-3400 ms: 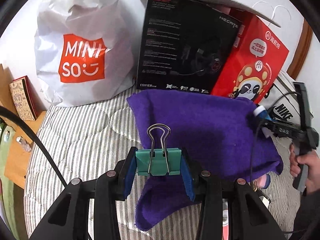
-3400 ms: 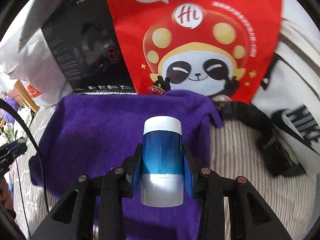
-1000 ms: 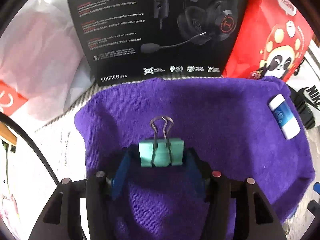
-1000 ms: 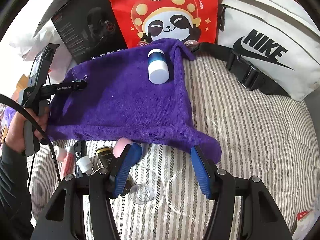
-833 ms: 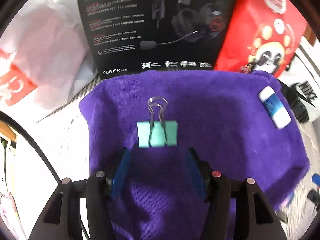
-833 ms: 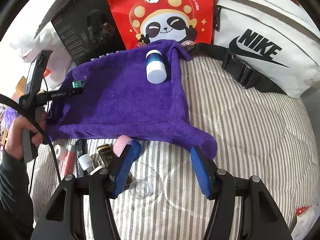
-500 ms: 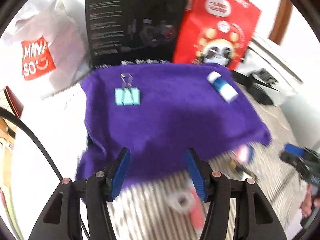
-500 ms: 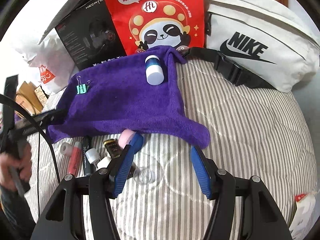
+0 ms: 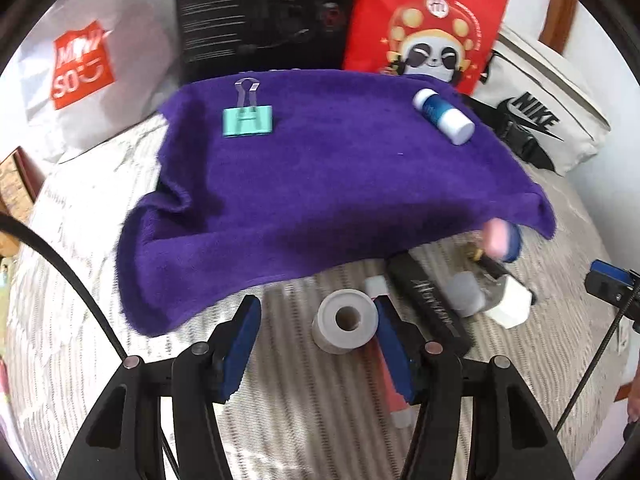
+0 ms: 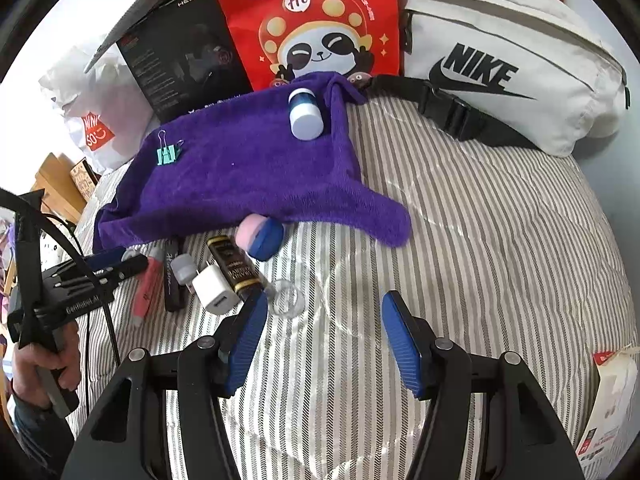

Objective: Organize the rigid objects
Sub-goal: 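Grasp the white tape roll with the left tool while the right tool grasps the clear cup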

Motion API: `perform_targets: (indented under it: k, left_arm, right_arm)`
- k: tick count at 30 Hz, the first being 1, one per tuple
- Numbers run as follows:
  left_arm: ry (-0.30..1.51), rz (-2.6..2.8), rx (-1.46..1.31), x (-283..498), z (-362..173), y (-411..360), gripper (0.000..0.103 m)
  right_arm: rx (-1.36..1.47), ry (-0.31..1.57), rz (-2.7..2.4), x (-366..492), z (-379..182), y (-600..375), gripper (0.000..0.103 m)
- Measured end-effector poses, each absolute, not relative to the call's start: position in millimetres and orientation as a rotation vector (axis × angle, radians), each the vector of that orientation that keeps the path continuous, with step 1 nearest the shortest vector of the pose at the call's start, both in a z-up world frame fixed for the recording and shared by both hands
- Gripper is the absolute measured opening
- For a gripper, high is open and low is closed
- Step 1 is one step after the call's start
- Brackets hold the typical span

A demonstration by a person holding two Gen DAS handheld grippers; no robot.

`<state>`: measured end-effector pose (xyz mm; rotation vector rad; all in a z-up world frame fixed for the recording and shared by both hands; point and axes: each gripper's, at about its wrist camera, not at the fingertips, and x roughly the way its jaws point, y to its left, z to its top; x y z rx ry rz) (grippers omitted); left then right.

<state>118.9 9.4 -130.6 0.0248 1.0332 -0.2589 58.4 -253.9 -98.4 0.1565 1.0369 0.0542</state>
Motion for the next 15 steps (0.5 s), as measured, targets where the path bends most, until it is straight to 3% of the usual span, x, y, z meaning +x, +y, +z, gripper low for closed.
perform_targets:
  k: [12, 13, 15]
  left_arm:
    - [1.006, -0.257, 0.083, 115, -142, 5, 0.052]
    - [1.0, -0.255, 0.084, 115, -143, 5, 0.048]
    - [0.982, -0.248, 0.093, 114, -142, 5, 0.027]
  right_arm:
    - [0.163, 1.07, 0.054, 63, -111, -258, 0.059]
    - [0.162, 1.071, 0.055, 64, -112, -258, 0.059]
    - [0.161, 1.071, 0.063, 65, -113, -256, 0.059]
